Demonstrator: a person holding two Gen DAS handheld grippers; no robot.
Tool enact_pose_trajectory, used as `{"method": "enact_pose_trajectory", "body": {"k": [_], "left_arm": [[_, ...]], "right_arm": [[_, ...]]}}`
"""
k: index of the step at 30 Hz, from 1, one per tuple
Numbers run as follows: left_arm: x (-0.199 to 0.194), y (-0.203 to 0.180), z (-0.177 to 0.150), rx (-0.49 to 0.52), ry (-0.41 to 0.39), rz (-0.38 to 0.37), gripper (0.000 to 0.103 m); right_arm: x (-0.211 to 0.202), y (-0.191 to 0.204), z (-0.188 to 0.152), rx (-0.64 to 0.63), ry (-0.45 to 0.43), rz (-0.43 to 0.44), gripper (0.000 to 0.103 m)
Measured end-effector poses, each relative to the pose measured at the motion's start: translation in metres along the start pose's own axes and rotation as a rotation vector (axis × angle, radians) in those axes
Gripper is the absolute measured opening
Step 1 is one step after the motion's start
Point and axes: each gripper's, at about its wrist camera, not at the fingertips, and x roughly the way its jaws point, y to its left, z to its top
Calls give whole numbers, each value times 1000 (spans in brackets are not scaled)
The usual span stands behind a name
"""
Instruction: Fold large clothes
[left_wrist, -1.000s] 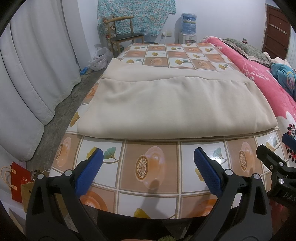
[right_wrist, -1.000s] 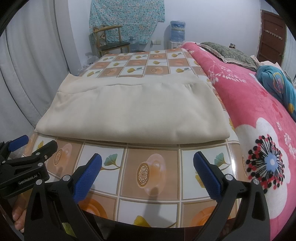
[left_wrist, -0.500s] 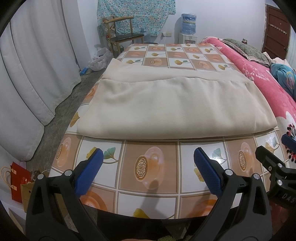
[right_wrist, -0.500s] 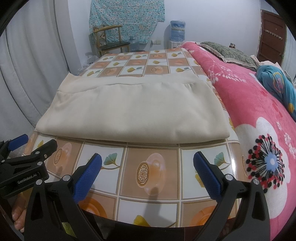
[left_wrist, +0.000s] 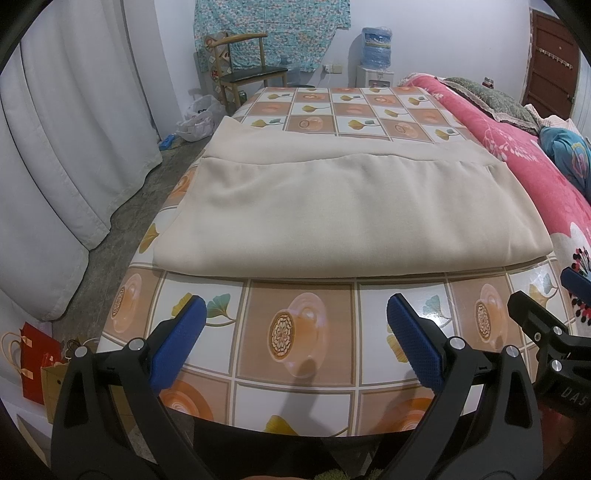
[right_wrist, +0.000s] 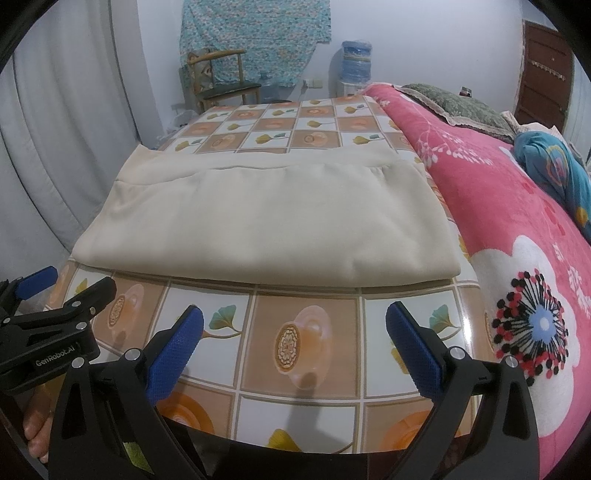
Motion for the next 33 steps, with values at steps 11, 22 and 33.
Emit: {"method": "enact_pose_trajectory", "body": {"k": [11,22,33], "left_arm": [[0,1,0,1,0,0,95],[0,0,0,0,1,0,95],[0,1,0,0,1,0,95]], "right_arm": [[-1,2,-1,-11,3,4,96],[-2,4,0,-12,7,6,96],[0,5,0,-14,11,8,96]]}}
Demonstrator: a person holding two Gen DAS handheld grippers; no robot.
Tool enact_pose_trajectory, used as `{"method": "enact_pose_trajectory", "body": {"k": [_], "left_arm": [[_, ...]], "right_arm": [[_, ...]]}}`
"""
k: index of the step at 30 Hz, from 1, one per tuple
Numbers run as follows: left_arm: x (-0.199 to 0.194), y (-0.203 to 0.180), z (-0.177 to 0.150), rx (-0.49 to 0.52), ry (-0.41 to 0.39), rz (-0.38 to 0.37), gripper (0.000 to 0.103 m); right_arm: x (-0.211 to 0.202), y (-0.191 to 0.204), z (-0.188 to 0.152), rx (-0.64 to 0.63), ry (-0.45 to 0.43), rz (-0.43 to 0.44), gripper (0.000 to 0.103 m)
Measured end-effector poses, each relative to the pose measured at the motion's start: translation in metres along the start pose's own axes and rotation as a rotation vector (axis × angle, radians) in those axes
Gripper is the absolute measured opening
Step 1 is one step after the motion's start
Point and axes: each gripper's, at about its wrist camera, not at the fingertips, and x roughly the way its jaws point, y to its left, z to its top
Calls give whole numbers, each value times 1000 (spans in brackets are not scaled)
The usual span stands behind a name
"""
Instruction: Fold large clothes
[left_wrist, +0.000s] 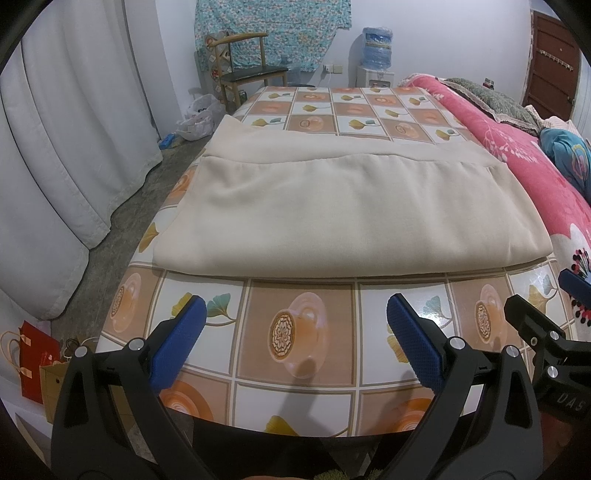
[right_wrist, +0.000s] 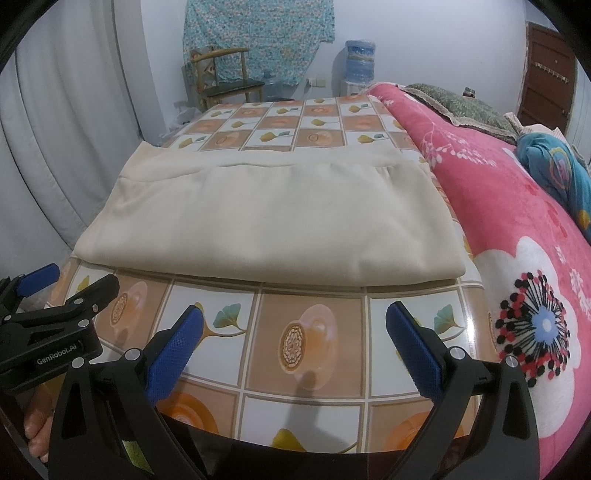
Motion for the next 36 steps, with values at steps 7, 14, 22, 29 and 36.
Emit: {"method": "enact_pose_trajectory", "body": {"k": [7,14,22,29,36], "left_arm": [[0,0,0,1,-1,0,95],[0,0,0,2,-1,1,95],[0,0,0,3,-1,2,95],[0,-1,0,3,-1,1,95],[0,-1,0,3,-1,0,95]], "right_arm": [[0,0,0,0,0,1,96],[0,0,0,2,1,1,96],[1,-1,1,0,1,2,96],[0,-1,0,2,2,2,96],[0,-1,1,0,2,2,96]]}}
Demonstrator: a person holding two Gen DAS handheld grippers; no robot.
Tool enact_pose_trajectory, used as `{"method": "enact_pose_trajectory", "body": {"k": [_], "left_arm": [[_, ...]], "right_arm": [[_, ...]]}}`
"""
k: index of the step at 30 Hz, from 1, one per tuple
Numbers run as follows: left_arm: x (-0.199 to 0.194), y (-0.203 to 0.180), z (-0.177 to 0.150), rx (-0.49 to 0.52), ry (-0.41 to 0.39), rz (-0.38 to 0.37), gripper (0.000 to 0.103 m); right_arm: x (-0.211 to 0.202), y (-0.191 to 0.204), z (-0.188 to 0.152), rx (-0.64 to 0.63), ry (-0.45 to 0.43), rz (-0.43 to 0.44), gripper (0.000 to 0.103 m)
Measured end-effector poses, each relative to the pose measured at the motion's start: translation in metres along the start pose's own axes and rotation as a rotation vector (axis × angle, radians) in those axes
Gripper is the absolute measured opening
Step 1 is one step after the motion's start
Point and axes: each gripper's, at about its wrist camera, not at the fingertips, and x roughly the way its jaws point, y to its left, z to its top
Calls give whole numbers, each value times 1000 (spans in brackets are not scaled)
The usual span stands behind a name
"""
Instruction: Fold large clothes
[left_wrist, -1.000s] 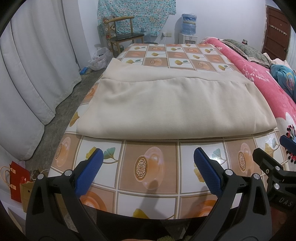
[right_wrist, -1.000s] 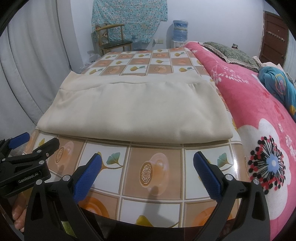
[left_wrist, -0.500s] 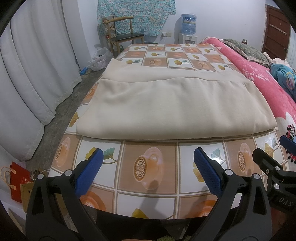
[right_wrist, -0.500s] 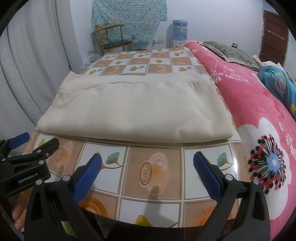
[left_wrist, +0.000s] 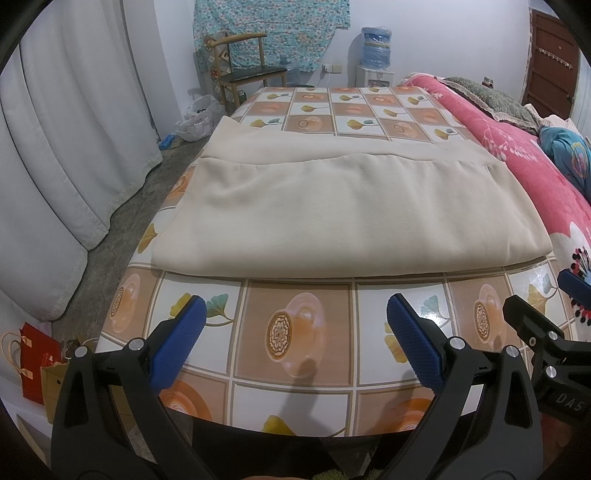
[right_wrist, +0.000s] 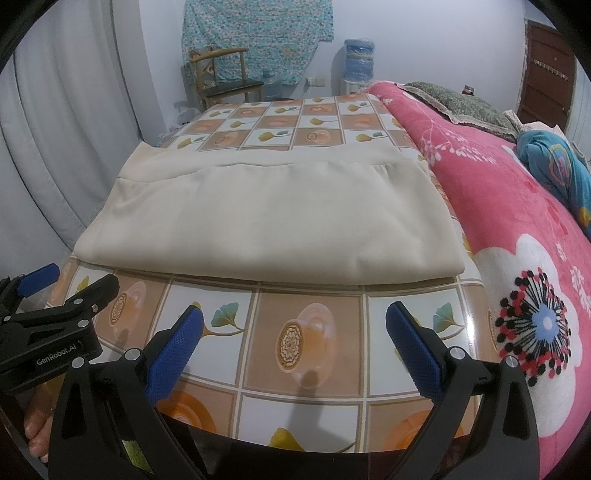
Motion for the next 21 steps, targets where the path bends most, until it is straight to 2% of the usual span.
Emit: {"method": "enact_pose_trajectory", "body": {"k": [21], "left_arm": [[0,-1,0,-1,1,0,95]], "right_arm": [[1,0,-1,-2,2,3,96]]}}
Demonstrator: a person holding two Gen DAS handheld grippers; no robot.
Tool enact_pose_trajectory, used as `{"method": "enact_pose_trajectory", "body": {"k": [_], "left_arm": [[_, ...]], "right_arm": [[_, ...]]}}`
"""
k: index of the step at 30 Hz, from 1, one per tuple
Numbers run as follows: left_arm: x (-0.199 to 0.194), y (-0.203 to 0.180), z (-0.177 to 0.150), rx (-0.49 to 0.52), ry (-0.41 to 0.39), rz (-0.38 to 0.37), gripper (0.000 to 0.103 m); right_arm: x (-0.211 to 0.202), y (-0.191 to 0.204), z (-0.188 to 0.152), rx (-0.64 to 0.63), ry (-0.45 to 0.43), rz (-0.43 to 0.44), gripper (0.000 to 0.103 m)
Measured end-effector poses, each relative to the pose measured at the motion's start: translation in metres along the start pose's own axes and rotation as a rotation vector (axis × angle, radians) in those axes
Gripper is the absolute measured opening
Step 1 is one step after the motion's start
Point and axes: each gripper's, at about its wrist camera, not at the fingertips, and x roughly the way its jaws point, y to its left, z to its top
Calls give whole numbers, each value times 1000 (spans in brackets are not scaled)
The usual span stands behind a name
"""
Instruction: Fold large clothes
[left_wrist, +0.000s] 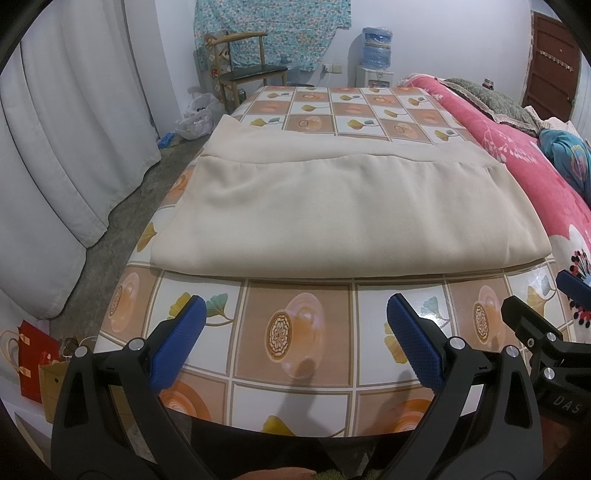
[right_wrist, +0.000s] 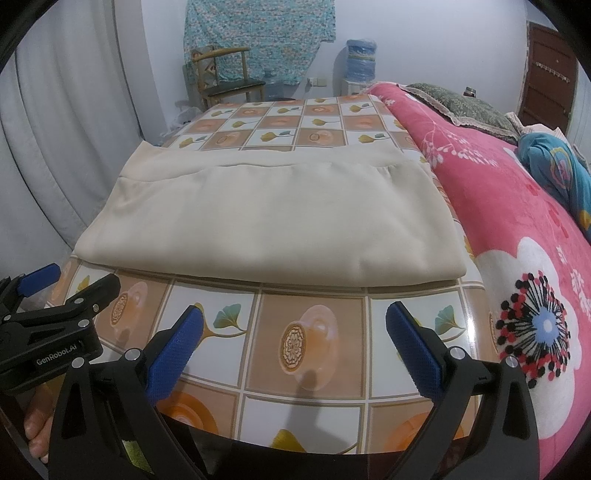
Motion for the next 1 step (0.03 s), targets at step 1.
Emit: {"method": "enact_pose_trajectory", "body": {"k": [1], "left_arm": [[0,0,0,0,0,0,95]], "right_arm": [[0,0,0,-1,0,0,96]]}}
